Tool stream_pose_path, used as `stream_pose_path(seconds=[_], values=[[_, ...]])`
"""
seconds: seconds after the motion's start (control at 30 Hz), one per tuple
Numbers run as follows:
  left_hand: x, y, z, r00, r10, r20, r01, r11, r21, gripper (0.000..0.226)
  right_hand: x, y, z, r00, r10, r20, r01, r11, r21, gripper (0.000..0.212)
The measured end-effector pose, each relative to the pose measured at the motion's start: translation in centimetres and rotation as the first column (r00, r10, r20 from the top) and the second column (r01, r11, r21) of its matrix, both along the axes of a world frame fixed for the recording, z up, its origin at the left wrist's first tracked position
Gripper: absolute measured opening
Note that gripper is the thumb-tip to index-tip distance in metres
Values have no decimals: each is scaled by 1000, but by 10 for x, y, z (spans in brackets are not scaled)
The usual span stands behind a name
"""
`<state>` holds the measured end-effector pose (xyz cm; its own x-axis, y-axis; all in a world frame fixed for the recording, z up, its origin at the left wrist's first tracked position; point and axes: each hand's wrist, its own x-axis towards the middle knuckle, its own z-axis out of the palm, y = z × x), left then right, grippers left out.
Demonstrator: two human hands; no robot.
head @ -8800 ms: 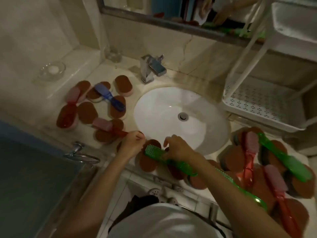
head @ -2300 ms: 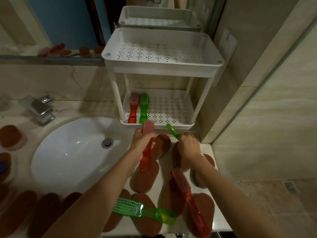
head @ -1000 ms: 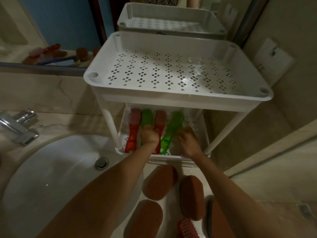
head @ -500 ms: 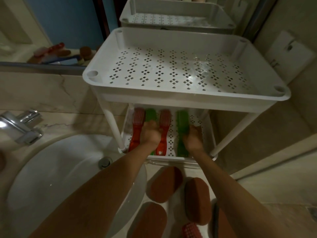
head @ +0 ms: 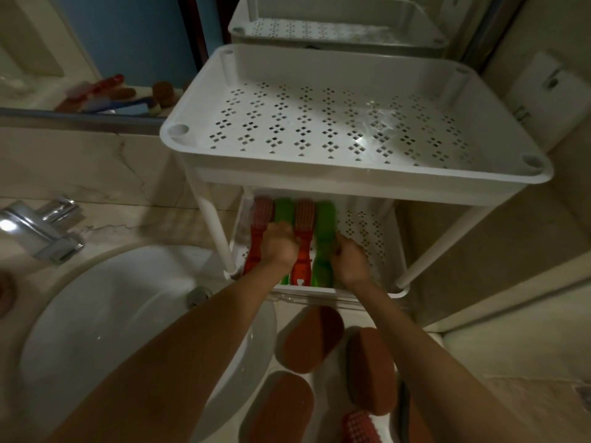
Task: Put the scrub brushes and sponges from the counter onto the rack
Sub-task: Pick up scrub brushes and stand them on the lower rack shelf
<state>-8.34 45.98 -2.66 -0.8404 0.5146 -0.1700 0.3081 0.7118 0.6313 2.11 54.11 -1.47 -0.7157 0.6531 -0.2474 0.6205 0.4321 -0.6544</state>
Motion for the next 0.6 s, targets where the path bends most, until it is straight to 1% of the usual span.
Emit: stream_pose_path(seconds=[0.1,0.23,0.3,0.37,0.6], values=[[0,-3,-7,995,42,95,-50,995,85,22,1,0,0,1000,-1,-3,1,1000,-4,27],[2,-3,-10,975,64,215,-96,986,139,41,3,0,1,1000,7,-13,-7,1000,-16,31],[3,-2,-10,948,76,310,-131,978,161,41,3,1,0,1000,7,-22,-8,1000,-27,31],[2,-2,-10,924,98,370,-171,971,169,41,3,1,0,1000,0,-27,-1,999,-38,30],[3,-2,-7,921,112,373,-176,974,142,36,4,1,4,999,-9,-35,8,1000,-30,31]])
